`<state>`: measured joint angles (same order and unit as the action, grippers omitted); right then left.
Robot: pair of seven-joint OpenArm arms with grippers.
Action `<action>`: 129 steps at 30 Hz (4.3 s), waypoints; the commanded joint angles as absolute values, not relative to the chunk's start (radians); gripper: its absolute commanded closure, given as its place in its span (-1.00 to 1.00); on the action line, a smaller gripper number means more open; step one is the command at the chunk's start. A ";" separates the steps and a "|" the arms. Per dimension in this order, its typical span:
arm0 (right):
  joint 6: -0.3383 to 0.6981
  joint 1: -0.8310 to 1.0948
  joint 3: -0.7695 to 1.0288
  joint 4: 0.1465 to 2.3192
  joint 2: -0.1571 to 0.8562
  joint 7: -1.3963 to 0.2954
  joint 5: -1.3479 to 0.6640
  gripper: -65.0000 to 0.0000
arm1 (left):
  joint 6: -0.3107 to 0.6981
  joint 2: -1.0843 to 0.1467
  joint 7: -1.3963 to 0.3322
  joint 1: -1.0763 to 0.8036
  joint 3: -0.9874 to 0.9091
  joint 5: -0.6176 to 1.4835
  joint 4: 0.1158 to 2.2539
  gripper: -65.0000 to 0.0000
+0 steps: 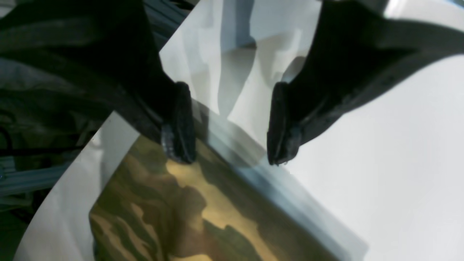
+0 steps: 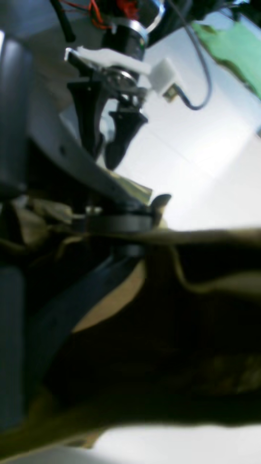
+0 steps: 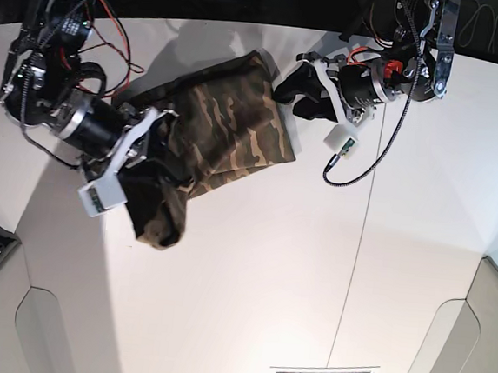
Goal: Fold the T-shirt properly
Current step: 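Lift the folded end with the right gripper and fold it over the bundle, then press the folded bundle flat with both grippers, then grip the bundle sides with both grippers and square it up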
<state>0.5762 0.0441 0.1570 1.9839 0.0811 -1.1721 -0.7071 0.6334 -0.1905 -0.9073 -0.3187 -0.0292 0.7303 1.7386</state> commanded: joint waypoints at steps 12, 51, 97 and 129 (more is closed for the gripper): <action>0.579 0.097 -0.159 1.966 0.046 -1.102 -0.683 0.05 | 0.639 -0.194 -0.886 -0.313 -0.031 0.746 1.751 -0.07; 0.584 -0.183 0.303 1.547 0.055 -0.830 -0.583 1.00 | 0.542 -0.163 -0.815 -0.300 0.348 0.587 1.974 0.91; 0.591 -0.263 0.197 1.301 0.052 -0.729 -0.534 1.00 | 0.698 -0.233 -0.945 -0.416 0.041 0.783 2.039 0.91; 0.592 -0.167 0.007 1.319 0.159 -0.864 -0.644 1.00 | 0.606 -0.231 -0.842 -0.096 -0.014 0.569 1.654 0.91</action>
